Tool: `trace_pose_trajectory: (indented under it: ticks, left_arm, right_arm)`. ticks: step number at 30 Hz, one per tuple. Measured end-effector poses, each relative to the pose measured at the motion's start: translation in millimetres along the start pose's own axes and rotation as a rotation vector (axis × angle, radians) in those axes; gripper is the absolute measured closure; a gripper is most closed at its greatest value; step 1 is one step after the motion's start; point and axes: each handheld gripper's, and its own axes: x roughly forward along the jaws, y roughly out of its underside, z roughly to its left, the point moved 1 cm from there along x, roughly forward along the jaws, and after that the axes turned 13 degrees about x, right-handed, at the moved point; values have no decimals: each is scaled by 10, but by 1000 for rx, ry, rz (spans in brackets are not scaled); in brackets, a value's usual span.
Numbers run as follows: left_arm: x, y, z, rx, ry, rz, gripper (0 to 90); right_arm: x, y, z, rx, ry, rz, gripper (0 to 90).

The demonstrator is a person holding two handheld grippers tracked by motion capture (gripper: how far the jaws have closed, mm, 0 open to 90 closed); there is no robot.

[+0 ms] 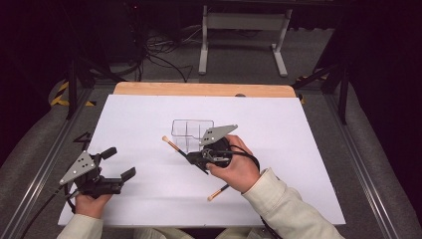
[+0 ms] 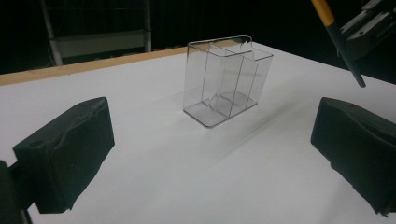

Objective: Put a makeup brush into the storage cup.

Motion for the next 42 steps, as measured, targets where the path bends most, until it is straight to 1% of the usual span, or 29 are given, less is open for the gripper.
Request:
trace_pose_trajectory:
  ticks: [1,2,6,11,12,13,15,18,19,20,21,23,27,30,31,32,36,42]
  left_arm:
    - [0,0,0,0,0,1,2]
    - [0,0,-1,-2,2,1,2]
    - [1,-1,-3,1,0,2,2]
    - [1,-1,-3,1,0,2,2]
    - [1,-1,-3,1,0,2,2]
    - [1,-1,-3,1,0,2,2]
    - [1,-1,-3,1,0,2,2]
    - [1,-1,-3,1,0,2,2]
    - [0,-1,-4,1,-1,3,2]
    - [0,-1,-4,2,0,3,2]
    - [0,-2,-5,2,-1,3,2]
    - [0,-2,-4,1,0,4,2]
    - [0,-1,-4,1,0,3,2]
    - [2,0,-4,1,0,2,2]
    - [2,1,-3,1,0,3,2]
    - [2,1,-3,1,0,3,2]
    - [2,1,-3,1,0,2,2]
    - [1,1,-4,1,4,6,2]
  right_arm:
    - [-11,1,-1,3,-5,-17,840]
    - [-30,2,-6,-2,-9,-46,840]
    - [-81,10,-19,-14,-35,-131,840]
    - [-142,20,-45,-12,-52,-241,840]
    - [-155,24,-52,-16,-52,-260,839]
    - [-155,24,-52,-16,-52,-260,839]
    - [-182,34,-63,-17,-54,-302,840]
    - [-206,42,-69,-16,-61,-338,839]
    - [-219,46,-76,-20,-65,-364,840]
    - [-219,46,-76,-20,-65,-364,840]
    - [-231,54,-85,-13,-69,-387,839]
    - [-234,57,-90,-7,-68,-393,840]
    - [-258,76,-131,8,-68,-457,840]
    - [-275,85,-154,5,-66,-501,839]
    - [-283,87,-166,0,-65,-524,839]
    - [-283,87,-166,0,-65,-524,839]
    - [-297,92,-203,-4,-54,-576,840]
    - [-294,90,-245,-2,-42,-612,839]
